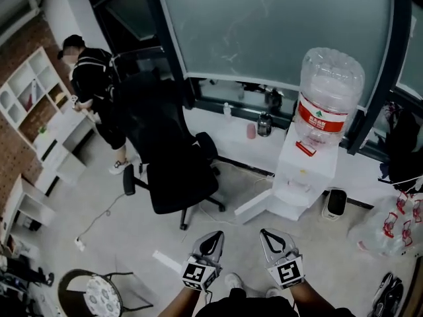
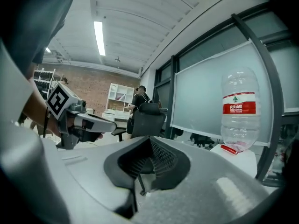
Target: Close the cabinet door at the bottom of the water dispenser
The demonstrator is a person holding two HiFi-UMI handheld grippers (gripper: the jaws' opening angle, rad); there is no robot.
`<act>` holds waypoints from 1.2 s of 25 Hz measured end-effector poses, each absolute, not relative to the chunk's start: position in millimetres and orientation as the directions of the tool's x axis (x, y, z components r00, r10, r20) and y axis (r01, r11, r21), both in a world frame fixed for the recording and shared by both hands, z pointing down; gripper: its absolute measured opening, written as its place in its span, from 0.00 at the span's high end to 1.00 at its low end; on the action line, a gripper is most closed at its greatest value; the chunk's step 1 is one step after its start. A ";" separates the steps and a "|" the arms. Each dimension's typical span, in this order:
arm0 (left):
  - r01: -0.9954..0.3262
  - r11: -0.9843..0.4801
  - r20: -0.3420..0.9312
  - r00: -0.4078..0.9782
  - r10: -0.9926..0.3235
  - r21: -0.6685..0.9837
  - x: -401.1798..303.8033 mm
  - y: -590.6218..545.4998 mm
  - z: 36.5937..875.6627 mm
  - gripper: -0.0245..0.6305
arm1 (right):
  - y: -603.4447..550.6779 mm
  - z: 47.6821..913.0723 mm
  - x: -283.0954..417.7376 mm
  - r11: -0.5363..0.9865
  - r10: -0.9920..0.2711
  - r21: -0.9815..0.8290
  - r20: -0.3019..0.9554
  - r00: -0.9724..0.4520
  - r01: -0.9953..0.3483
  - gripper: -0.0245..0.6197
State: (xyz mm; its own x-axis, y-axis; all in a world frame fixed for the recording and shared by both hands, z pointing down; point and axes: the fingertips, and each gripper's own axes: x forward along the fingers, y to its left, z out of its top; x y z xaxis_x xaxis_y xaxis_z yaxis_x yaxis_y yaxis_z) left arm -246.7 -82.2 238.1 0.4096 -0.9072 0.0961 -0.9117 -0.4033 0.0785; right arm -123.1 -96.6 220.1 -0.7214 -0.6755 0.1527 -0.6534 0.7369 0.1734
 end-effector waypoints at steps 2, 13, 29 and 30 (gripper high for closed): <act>-0.895 -0.441 0.098 0.446 -0.890 0.065 -247.7 -91.5 243.3 0.93 | -104.2 226.7 -120.3 0.717 -0.697 0.170 0.155 -0.700 -0.676 0.96; -0.882 -0.462 0.184 0.471 -0.863 0.092 -223.9 -140.6 297.7 0.93 | -148.7 274.7 -80.0 0.672 -0.735 0.159 0.257 -0.627 -0.723 0.96; -0.893 -0.404 0.176 0.438 -0.882 0.198 -176.1 -185.9 484.5 0.93 | -185.3 450.9 -26.8 0.626 -0.776 0.104 0.173 -0.606 -0.773 0.96; -0.892 -0.409 0.175 0.441 -0.880 0.192 -174.6 -187.2 504.6 0.93 | -186.1 467.2 -25.3 0.622 -0.780 0.110 0.167 -0.603 -0.775 0.96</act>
